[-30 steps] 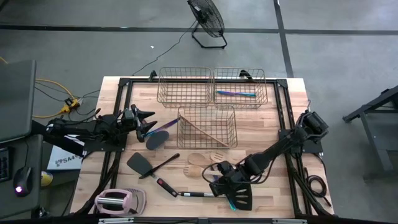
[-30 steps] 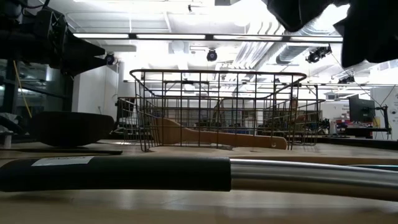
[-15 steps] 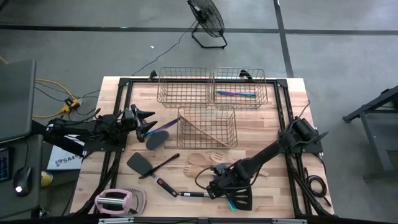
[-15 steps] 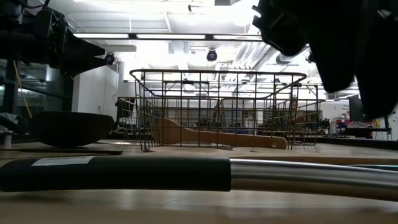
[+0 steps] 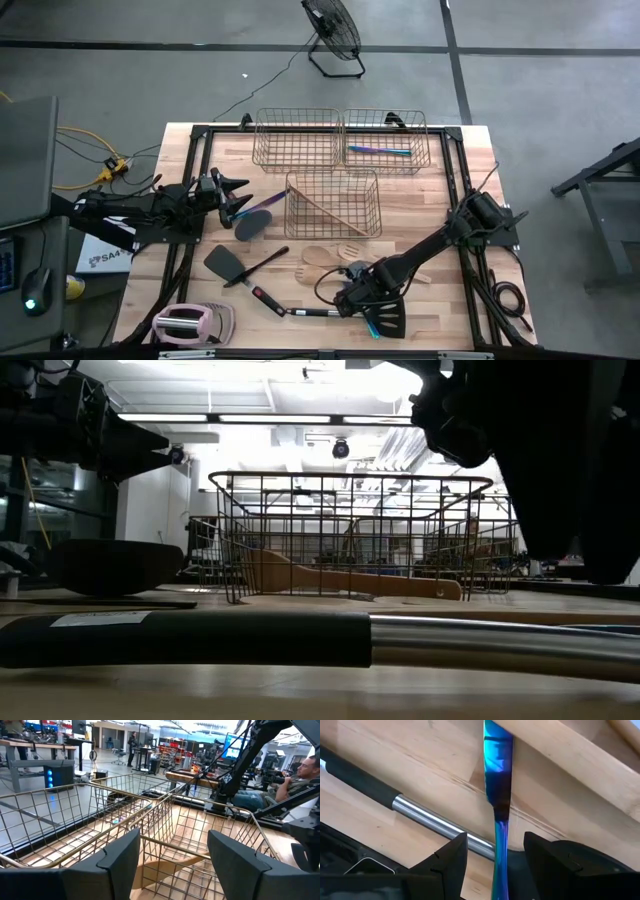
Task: Pick & Place Kitchen Items
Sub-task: Put the blue table knife into the top right wire basket
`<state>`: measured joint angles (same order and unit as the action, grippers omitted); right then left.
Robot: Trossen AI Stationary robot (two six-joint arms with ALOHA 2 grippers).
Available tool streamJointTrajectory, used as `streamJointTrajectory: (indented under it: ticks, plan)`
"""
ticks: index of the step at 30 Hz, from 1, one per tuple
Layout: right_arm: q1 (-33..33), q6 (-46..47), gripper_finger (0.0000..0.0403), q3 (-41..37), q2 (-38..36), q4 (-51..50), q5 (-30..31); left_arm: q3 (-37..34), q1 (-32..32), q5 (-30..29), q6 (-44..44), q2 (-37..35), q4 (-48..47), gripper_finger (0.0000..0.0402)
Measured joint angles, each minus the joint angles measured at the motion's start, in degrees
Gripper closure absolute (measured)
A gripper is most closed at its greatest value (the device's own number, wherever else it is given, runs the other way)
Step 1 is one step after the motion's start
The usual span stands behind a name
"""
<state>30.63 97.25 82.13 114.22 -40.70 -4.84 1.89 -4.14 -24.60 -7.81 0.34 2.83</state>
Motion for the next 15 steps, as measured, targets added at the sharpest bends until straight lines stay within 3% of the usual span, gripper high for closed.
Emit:
streamJointTrajectory:
  ticks: [15]
  plan:
    - [0.0, -1.12, 0.0215, 0.04, 2.46, 0.85, -0.09, 0.0, 0.0, 0.0, 0.0, 0.0, 0.0, 0.0171]
